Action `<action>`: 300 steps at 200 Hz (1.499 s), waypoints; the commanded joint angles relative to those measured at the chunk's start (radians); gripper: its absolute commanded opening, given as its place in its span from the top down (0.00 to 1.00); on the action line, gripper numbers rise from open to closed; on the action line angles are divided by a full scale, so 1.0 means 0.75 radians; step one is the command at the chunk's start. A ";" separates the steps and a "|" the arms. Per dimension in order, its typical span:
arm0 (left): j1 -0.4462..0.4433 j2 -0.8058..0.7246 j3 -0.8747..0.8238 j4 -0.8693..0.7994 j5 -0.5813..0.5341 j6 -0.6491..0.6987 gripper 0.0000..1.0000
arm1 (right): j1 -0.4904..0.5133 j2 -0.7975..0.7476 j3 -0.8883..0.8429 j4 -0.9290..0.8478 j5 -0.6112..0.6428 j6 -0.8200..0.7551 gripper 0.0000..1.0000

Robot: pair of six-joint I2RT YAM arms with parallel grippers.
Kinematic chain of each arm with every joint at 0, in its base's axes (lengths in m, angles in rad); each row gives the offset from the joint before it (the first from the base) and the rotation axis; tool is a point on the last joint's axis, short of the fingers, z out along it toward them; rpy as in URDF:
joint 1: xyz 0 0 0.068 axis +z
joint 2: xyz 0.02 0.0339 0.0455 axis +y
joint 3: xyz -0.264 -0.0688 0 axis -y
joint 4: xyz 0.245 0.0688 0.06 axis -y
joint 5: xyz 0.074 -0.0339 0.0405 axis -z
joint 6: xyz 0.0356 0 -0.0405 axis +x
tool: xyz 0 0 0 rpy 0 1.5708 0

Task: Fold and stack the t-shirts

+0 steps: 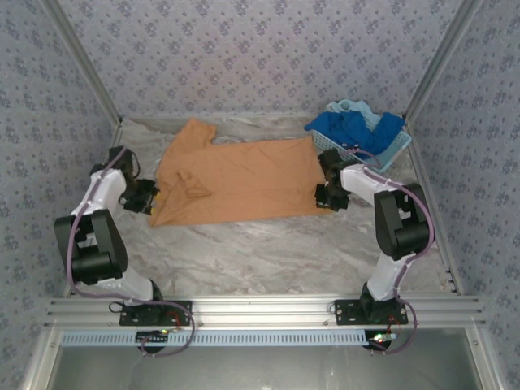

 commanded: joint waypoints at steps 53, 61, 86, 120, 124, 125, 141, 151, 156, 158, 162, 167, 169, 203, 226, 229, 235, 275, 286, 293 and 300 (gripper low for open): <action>-0.147 0.081 -0.133 0.017 0.021 0.021 0.71 | 0.010 -0.020 0.028 -0.039 -0.095 -0.043 0.79; -0.134 0.119 -0.103 0.021 -0.002 0.039 0.72 | 0.010 -0.007 0.024 -0.038 -0.098 -0.043 0.79; -0.087 0.217 0.003 -0.003 -0.097 0.122 0.73 | -0.003 0.049 0.018 -0.060 -0.070 -0.045 0.79; 0.001 0.326 0.074 -0.052 -0.151 0.254 0.76 | -0.031 0.131 0.036 -0.105 0.002 -0.061 0.79; 0.010 0.335 0.076 -0.053 -0.154 0.271 0.76 | -0.034 0.139 0.037 -0.110 0.003 -0.064 0.79; 0.013 0.336 0.076 -0.054 -0.155 0.275 0.76 | -0.034 0.141 0.037 -0.112 0.004 -0.065 0.79; 0.050 0.362 0.084 -0.054 -0.143 0.328 0.78 | -0.039 0.163 0.037 -0.121 0.003 -0.071 0.79; 0.067 0.374 0.093 -0.061 -0.134 0.355 0.79 | -0.039 0.162 0.037 -0.120 0.000 -0.071 0.79; 0.071 0.373 0.096 -0.064 -0.134 0.366 0.80 | -0.038 0.158 0.035 -0.118 0.002 -0.072 0.79; 0.074 0.371 0.098 -0.065 -0.134 0.372 0.81 | -0.037 0.156 0.035 -0.117 0.004 -0.071 0.79; 0.077 0.366 0.100 -0.068 -0.139 0.380 0.81 | -0.037 0.152 0.033 -0.116 0.007 -0.071 0.79; 0.077 0.351 0.101 -0.066 -0.148 0.391 0.81 | -0.036 0.148 0.030 -0.115 0.012 -0.072 0.79; 0.077 0.342 0.100 -0.065 -0.154 0.394 0.81 | -0.035 0.146 0.031 -0.115 0.012 -0.072 0.79; 0.071 0.209 0.051 -0.046 -0.154 0.438 0.79 | -0.032 0.135 0.027 -0.156 0.038 -0.071 0.79; 0.070 0.204 -0.017 -0.012 -0.081 0.470 0.79 | -0.038 0.119 -0.003 -0.151 0.038 -0.104 0.79; 0.069 0.207 -0.026 -0.010 -0.078 0.471 0.79 | -0.038 0.118 -0.007 -0.148 0.035 -0.108 0.79; 0.069 0.212 -0.041 -0.006 -0.077 0.473 0.79 | -0.040 0.115 -0.010 -0.145 0.028 -0.115 0.78; 0.090 0.225 -0.146 -0.020 -0.120 0.442 0.79 | -0.037 0.105 -0.007 -0.181 0.030 -0.126 0.78; 0.106 0.191 -0.191 -0.020 -0.150 0.424 0.80 | -0.036 0.090 -0.025 -0.187 0.039 -0.125 0.79; 0.118 0.163 -0.223 -0.019 -0.160 0.416 0.80 | -0.032 0.074 -0.042 -0.190 0.050 -0.123 0.78; 0.131 0.141 -0.248 -0.022 -0.164 0.409 0.80 | -0.027 0.058 -0.060 -0.192 0.050 -0.122 0.79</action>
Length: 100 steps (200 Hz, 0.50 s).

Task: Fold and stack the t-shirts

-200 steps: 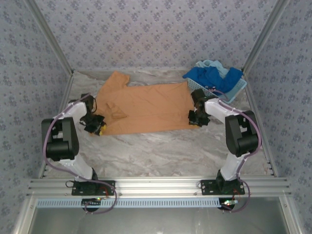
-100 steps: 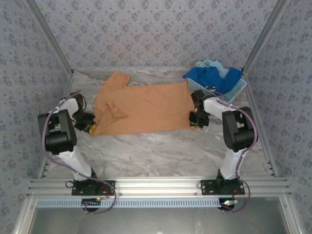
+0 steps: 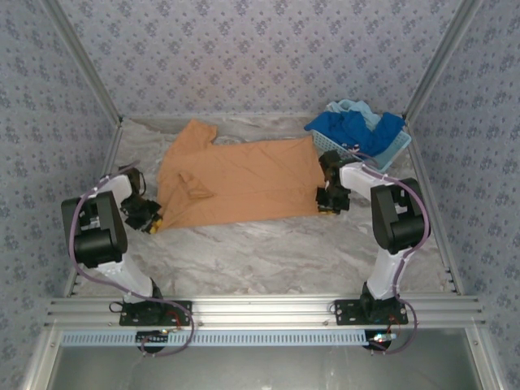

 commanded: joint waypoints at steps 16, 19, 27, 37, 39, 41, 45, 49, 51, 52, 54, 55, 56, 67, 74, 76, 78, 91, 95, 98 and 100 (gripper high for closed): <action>0.063 -0.116 -0.126 -0.068 -0.084 -0.023 0.80 | 0.013 -0.070 -0.134 -0.125 0.057 -0.002 0.78; 0.066 -0.127 -0.134 -0.074 -0.094 -0.023 0.80 | 0.017 -0.078 -0.143 -0.128 0.053 0.004 0.78; 0.070 -0.159 -0.155 -0.080 -0.116 -0.018 0.80 | 0.028 -0.105 -0.177 -0.132 0.045 0.016 0.78; 0.081 -0.194 -0.180 -0.103 -0.133 -0.015 0.80 | 0.042 -0.138 -0.216 -0.145 0.033 0.036 0.78; 0.083 -0.202 -0.186 -0.108 -0.134 -0.015 0.80 | 0.045 -0.148 -0.227 -0.148 0.032 0.041 0.78; 0.084 -0.209 -0.192 -0.113 -0.136 -0.016 0.80 | 0.048 -0.155 -0.234 -0.149 0.029 0.042 0.78; 0.090 -0.224 -0.202 -0.123 -0.141 -0.016 0.80 | 0.057 -0.171 -0.254 -0.153 0.024 0.055 0.78; 0.093 -0.239 -0.212 -0.137 -0.148 -0.018 0.80 | 0.065 -0.189 -0.272 -0.160 0.018 0.064 0.78; 0.097 -0.249 -0.219 -0.142 -0.151 -0.017 0.80 | 0.071 -0.194 -0.282 -0.164 0.015 0.068 0.78; 0.096 -0.253 -0.220 -0.145 -0.154 -0.017 0.80 | 0.072 -0.201 -0.287 -0.165 0.014 0.072 0.78; 0.099 -0.263 -0.227 -0.149 -0.158 -0.018 0.81 | 0.075 -0.212 -0.297 -0.167 0.009 0.077 0.78; 0.101 -0.269 -0.231 -0.153 -0.161 -0.019 0.81 | 0.078 -0.216 -0.301 -0.168 0.006 0.079 0.78; 0.102 -0.274 -0.233 -0.157 -0.163 -0.019 0.81 | 0.080 -0.220 -0.307 -0.169 0.003 0.082 0.78; 0.121 -0.342 -0.281 -0.175 -0.173 -0.025 0.80 | 0.113 -0.272 -0.359 -0.182 -0.025 0.114 0.78; 0.135 -0.387 -0.310 -0.182 -0.171 -0.026 0.80 | 0.136 -0.308 -0.387 -0.196 -0.034 0.135 0.77; 0.138 -0.398 -0.318 -0.184 -0.171 -0.027 0.81 | 0.141 -0.320 -0.394 -0.200 -0.038 0.142 0.77; 0.143 -0.411 -0.326 -0.186 -0.171 -0.024 0.81 | 0.149 -0.328 -0.403 -0.203 -0.041 0.146 0.78; 0.163 -0.463 -0.351 -0.199 -0.172 -0.015 0.80 | 0.189 -0.393 -0.451 -0.223 -0.064 0.187 0.77; 0.166 -0.472 -0.351 -0.201 -0.170 -0.015 0.80 | 0.200 -0.411 -0.464 -0.230 -0.071 0.202 0.77; 0.166 -0.478 -0.352 -0.202 -0.166 -0.014 0.81 | 0.206 -0.424 -0.472 -0.234 -0.078 0.210 0.77; 0.166 -0.478 -0.348 -0.205 -0.164 -0.015 0.81 | 0.210 -0.432 -0.479 -0.236 -0.081 0.216 0.77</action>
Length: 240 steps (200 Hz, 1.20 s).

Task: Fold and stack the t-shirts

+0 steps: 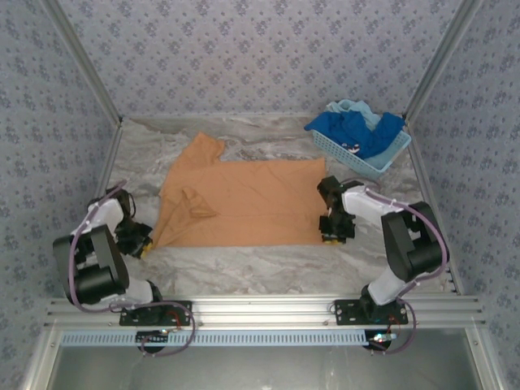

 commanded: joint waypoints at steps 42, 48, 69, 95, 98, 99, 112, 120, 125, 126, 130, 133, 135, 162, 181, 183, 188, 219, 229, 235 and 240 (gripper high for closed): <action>-0.063 -0.142 0.130 -0.064 0.103 -0.076 0.75 | 0.037 -0.185 -0.048 -0.130 0.020 0.107 0.70; -0.103 -0.111 0.157 -0.074 0.122 -0.087 0.74 | 0.024 -0.184 -0.019 -0.138 0.033 0.096 0.70; -0.236 -0.060 0.175 0.013 0.220 -0.170 0.72 | -0.003 -0.190 0.046 -0.138 0.053 0.081 0.69; -0.384 0.029 0.211 0.120 0.256 -0.278 0.73 | -0.023 -0.164 0.050 -0.077 0.020 0.094 0.70; -0.396 0.044 0.218 0.128 0.262 -0.282 0.73 | -0.023 -0.159 0.047 -0.064 0.012 0.097 0.70; -0.401 0.050 0.220 0.130 0.263 -0.285 0.73 | -0.024 -0.156 0.047 -0.061 0.010 0.098 0.70; -0.437 0.127 0.246 0.127 0.265 -0.294 0.75 | -0.035 -0.128 0.043 -0.023 -0.010 0.103 0.70; -0.441 0.171 0.253 0.115 0.254 -0.289 0.77 | -0.037 -0.106 0.043 -0.001 -0.011 0.108 0.70; -0.439 0.191 0.253 0.115 0.240 -0.282 0.77 | -0.038 -0.095 0.046 0.010 -0.012 0.110 0.70; -0.438 0.196 0.253 0.115 0.234 -0.281 0.77 | -0.038 -0.092 0.046 0.012 -0.012 0.110 0.70; -0.434 0.210 0.250 0.115 0.220 -0.275 0.78 | -0.039 -0.080 0.049 0.020 -0.014 0.112 0.70; -0.430 0.220 0.250 0.115 0.206 -0.268 0.78 | -0.039 -0.072 0.052 0.022 -0.013 0.114 0.70; -0.427 0.226 0.249 0.116 0.199 -0.263 0.78 | -0.037 -0.064 0.051 0.026 -0.011 0.114 0.70; -0.368 0.287 0.279 0.087 0.029 -0.175 0.79 | -0.037 0.045 0.060 0.041 -0.009 0.113 0.71; -0.326 0.315 0.261 0.060 -0.002 -0.132 0.79 | -0.035 0.101 0.063 0.031 0.018 0.104 0.72; -0.324 0.316 0.256 0.058 -0.003 -0.130 0.79 | -0.033 0.104 0.063 0.029 0.017 0.102 0.72; -0.320 0.316 0.240 0.058 -0.004 -0.125 0.79 | -0.027 0.110 0.062 0.025 0.014 0.097 0.72; -0.269 0.230 0.048 0.075 0.022 -0.162 0.79 | 0.042 0.089 0.041 -0.013 0.012 0.079 0.72; -0.238 0.172 -0.014 0.077 0.024 -0.181 0.79 | 0.068 0.071 0.031 -0.029 0.014 0.079 0.72; -0.216 0.132 -0.048 0.076 0.022 -0.190 0.79 | 0.086 0.060 0.026 -0.040 0.014 0.081 0.72; -0.195 0.102 -0.073 0.073 0.020 -0.195 0.79 | 0.097 0.048 0.020 -0.047 0.015 0.083 0.72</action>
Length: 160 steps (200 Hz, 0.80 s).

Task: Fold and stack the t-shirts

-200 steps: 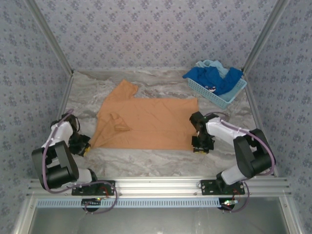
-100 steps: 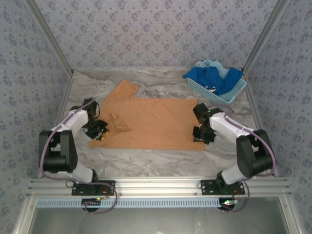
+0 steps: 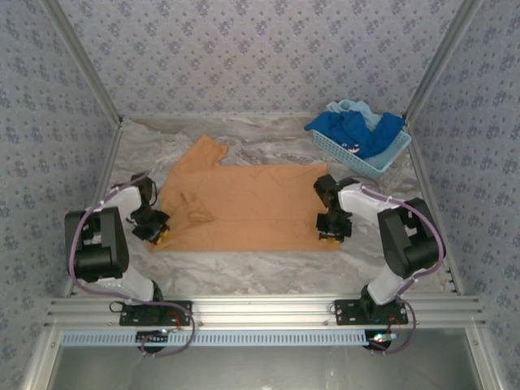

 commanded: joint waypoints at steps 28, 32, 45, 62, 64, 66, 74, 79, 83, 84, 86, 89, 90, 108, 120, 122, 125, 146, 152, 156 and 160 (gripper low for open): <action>0.163 -0.190 -0.184 -0.073 -0.008 0.005 0.79 | 0.098 -0.080 -0.068 -0.076 0.004 0.002 0.72; 0.164 -0.197 -0.173 -0.068 -0.002 0.012 0.78 | 0.097 -0.087 -0.068 -0.073 0.006 0.001 0.72; 0.138 -0.215 -0.109 -0.036 0.038 0.041 0.74 | 0.098 -0.113 -0.048 -0.068 -0.005 0.000 0.71; 0.041 -0.225 0.007 -0.028 0.077 0.049 0.68 | 0.100 -0.155 0.000 -0.036 -0.016 -0.009 0.69; 0.028 -0.225 0.020 -0.031 0.082 0.047 0.67 | 0.099 -0.162 0.005 -0.029 -0.024 -0.013 0.68; 0.012 -0.226 0.035 -0.033 0.086 0.044 0.66 | 0.100 -0.165 0.007 -0.027 -0.028 -0.014 0.68; -0.046 -0.232 0.077 -0.054 0.101 0.017 0.63 | 0.100 -0.191 0.022 0.005 -0.083 -0.026 0.66; -0.081 -0.239 0.092 -0.057 0.113 -0.010 0.61 | 0.099 -0.205 0.031 0.030 -0.136 -0.037 0.64; -0.110 -0.247 0.094 -0.053 0.125 -0.034 0.59 | 0.099 -0.217 0.036 0.047 -0.168 -0.035 0.63; -0.116 -0.249 0.095 -0.052 0.129 -0.041 0.59 | 0.097 -0.219 0.037 0.051 -0.175 -0.035 0.62; -0.131 -0.253 0.095 -0.047 0.138 -0.054 0.58 | 0.096 -0.222 0.042 0.059 -0.187 -0.034 0.62; -0.149 -0.257 0.093 -0.039 0.150 -0.078 0.58 | 0.092 -0.226 0.046 0.067 -0.206 -0.034 0.61; -0.154 -0.259 0.089 -0.038 0.154 -0.085 0.58 | 0.092 -0.227 0.047 0.070 -0.209 -0.033 0.61; -0.230 -0.266 0.045 0.045 0.237 -0.223 0.57 | 0.078 -0.247 0.062 0.127 -0.288 -0.004 0.59; -0.258 -0.238 0.023 0.089 0.254 -0.278 0.58 | 0.070 -0.249 0.066 0.147 -0.316 0.021 0.60; -0.260 -0.232 0.023 0.092 0.254 -0.280 0.58 | 0.068 -0.250 0.067 0.149 -0.322 0.025 0.60; -0.265 -0.219 0.025 0.097 0.253 -0.281 0.59 | 0.066 -0.250 0.069 0.153 -0.329 0.030 0.59; -0.276 -0.130 0.052 0.089 0.241 -0.265 0.60 | 0.055 -0.249 0.078 0.164 -0.352 0.052 0.59; -0.276 -0.111 0.054 0.090 0.245 -0.262 0.60 | 0.052 -0.249 0.082 0.160 -0.352 0.051 0.59; -0.278 -0.101 0.057 0.088 0.245 -0.257 0.60 | 0.052 -0.249 0.086 0.155 -0.353 0.051 0.59; -0.280 -0.092 0.062 0.080 0.242 -0.253 0.60 | 0.050 -0.249 0.090 0.152 -0.354 0.052 0.59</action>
